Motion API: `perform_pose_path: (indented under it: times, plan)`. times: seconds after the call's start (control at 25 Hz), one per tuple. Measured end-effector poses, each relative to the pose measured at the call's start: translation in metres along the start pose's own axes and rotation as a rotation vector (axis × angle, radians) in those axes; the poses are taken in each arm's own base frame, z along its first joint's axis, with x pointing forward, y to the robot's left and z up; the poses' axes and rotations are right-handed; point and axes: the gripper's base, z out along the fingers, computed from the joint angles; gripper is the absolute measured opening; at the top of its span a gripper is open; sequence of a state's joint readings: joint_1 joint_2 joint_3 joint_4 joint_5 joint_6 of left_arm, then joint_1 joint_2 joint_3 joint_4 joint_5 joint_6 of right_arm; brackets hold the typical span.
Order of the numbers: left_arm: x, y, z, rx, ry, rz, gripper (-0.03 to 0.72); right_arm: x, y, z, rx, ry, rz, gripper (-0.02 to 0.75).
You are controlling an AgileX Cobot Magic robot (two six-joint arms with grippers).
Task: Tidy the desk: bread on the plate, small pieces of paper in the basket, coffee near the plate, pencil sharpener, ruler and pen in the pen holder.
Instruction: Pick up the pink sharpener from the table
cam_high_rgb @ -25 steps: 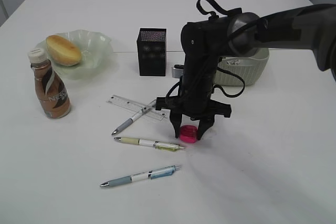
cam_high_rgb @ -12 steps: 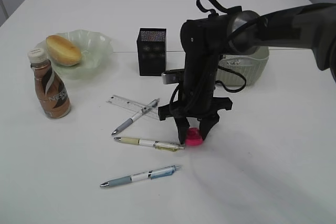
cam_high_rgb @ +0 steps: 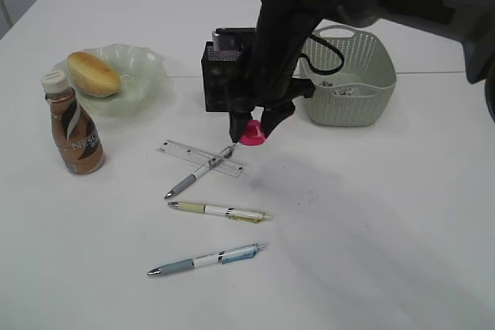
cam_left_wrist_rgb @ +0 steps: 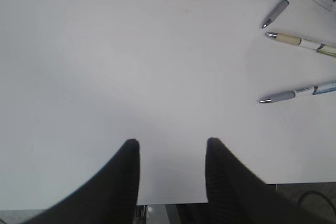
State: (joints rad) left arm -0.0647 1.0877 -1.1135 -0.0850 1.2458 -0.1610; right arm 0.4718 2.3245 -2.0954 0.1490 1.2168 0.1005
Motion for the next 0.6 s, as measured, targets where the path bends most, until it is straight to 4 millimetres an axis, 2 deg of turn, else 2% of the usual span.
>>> perform_pose_path:
  times: [0.28,0.48,0.6]
  plan:
    - [0.0,0.0,0.0,0.0,0.0,0.0,0.307,-0.005,0.003,-0.024,0.007,-0.063,-0.076,0.349]
    - [0.0,0.0,0.0,0.0,0.0,0.0,0.307,-0.017,0.0,-0.06,0.097,-0.271,-0.131,0.349]
    - [0.0,0.0,0.0,0.0,0.0,0.0,0.307,-0.024,0.0,-0.071,0.118,-0.37,-0.171,0.349]
